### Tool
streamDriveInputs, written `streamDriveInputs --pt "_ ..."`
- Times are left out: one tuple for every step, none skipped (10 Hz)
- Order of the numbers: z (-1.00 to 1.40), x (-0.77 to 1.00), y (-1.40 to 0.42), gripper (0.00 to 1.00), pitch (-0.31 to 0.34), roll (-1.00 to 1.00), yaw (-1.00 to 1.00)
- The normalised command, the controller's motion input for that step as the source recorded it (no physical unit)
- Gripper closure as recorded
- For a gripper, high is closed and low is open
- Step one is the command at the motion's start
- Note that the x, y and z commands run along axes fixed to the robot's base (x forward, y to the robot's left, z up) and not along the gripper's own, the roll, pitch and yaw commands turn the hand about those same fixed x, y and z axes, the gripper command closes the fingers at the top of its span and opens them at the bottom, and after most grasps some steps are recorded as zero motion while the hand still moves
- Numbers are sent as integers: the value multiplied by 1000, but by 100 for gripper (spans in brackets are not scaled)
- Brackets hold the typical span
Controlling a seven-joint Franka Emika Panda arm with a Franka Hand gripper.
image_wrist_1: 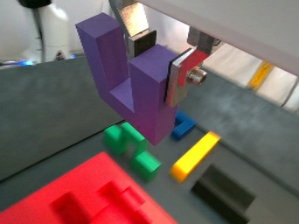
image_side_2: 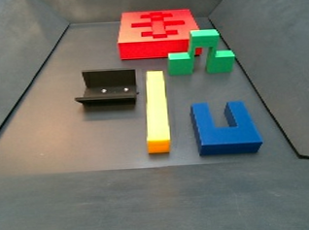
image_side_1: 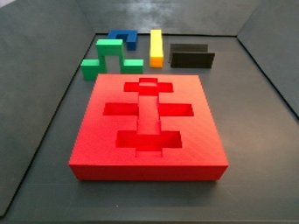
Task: Pick up the purple object. Move up. Place the purple object on the fixture. Regrasp the purple object. Move to above the board. Insert the purple object.
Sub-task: Move to above the board, then insert the purple object.
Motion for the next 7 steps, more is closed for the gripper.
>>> streamDriveInputs --pt "30 -156 -112 100 74 -1000 -2" --pt "6 -100 -23 100 38 -946 5" --pt "8 -85 0 100 22 -806 3" --pt "2 -68 20 100 -14 -435 2" --pt "-4 -53 16 100 -29 -307 0" --pt "-34 91 0 100 0 -9 0" --pt "-71 394 -171 100 -26 -21 0"
